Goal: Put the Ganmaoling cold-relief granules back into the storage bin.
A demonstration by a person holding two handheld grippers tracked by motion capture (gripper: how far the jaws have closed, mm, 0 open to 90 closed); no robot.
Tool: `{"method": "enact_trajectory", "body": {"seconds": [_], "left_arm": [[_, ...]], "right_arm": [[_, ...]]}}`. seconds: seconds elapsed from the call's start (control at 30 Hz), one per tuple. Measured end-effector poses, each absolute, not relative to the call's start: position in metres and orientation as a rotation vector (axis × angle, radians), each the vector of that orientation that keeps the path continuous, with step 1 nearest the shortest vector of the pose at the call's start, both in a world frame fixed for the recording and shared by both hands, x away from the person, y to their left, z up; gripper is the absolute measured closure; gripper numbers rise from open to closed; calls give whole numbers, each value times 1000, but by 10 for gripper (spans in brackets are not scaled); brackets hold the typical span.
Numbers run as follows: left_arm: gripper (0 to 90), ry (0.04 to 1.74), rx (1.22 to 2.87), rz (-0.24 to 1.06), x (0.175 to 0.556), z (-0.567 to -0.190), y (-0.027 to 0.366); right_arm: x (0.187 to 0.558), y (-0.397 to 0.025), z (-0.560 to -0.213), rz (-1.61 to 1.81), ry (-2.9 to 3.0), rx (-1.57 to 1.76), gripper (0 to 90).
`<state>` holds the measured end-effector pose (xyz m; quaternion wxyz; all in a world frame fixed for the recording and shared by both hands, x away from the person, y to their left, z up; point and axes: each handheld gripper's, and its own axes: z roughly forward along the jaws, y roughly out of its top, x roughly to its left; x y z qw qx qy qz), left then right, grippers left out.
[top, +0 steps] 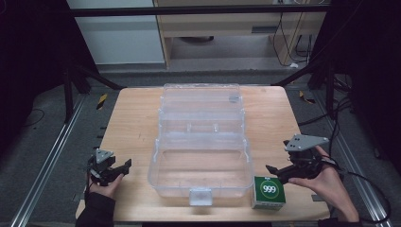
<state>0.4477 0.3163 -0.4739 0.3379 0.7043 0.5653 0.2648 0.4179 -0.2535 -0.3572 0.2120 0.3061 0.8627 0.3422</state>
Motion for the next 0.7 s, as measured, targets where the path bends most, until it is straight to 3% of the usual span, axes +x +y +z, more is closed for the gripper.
{"method": "enact_trajectory", "body": {"seconds": [0.7], "left_arm": [[325,1470,1842,693,448,-474,316]], "right_arm": [[405,-240,-368,797,2622,654,26]]}}
